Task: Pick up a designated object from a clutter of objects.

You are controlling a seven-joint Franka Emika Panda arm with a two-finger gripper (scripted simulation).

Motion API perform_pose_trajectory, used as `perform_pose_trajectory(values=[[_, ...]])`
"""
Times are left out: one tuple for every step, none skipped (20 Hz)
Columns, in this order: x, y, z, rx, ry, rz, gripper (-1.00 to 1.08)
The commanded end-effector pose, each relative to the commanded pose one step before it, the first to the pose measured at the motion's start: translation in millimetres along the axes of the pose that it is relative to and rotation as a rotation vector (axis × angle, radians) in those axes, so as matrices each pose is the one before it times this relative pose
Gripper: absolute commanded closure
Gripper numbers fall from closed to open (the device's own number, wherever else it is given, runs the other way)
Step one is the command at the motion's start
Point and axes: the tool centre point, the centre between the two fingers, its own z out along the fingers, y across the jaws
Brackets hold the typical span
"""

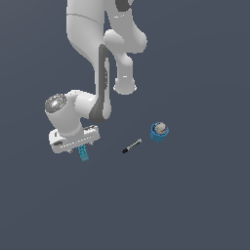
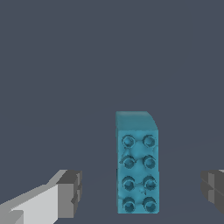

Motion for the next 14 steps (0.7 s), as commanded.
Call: perform_pose_trajectory(values=[[-0.7, -0.49, 12.29, 0.00052, -0.00067, -0.00073, -0.92], [-0.28, 0.08, 5.47, 0.0, 0.0, 0.0, -0.92], [0.05, -0.17, 4.62, -0.00018, 0.00015, -0.00065, -0.92], [-0.13, 0.15, 4.03, 0.0, 0.0, 0.0, -0.92], [0.14, -0.01, 3.23, -0.00011, 0.00009, -0.00047, -0.92], [0.03, 0.22, 2.61, 0.0, 0.0, 0.0, -0.92], [0.28, 0.04, 1.87, -0.0001, 0.00008, -0.00047, -0.92], [0.11, 0.23, 1.32, 0.0, 0.0, 0.0, -0.92], [0.1, 0.17, 0.75, 0.0, 0.0, 0.0, -0.92], [0.04, 0.06, 0.24, 0.0, 0.0, 0.0, -0.92], [0.0, 0.0, 0.0, 0.0, 0.0, 0.0, 1.08], [0.0, 0.0, 0.0, 0.0, 0.0, 0.0, 1.08], [0.0, 0.0, 0.0, 0.0, 0.0, 0.0, 1.08], [0.0, 0.0, 0.0, 0.0, 0.0, 0.0, 1.08]])
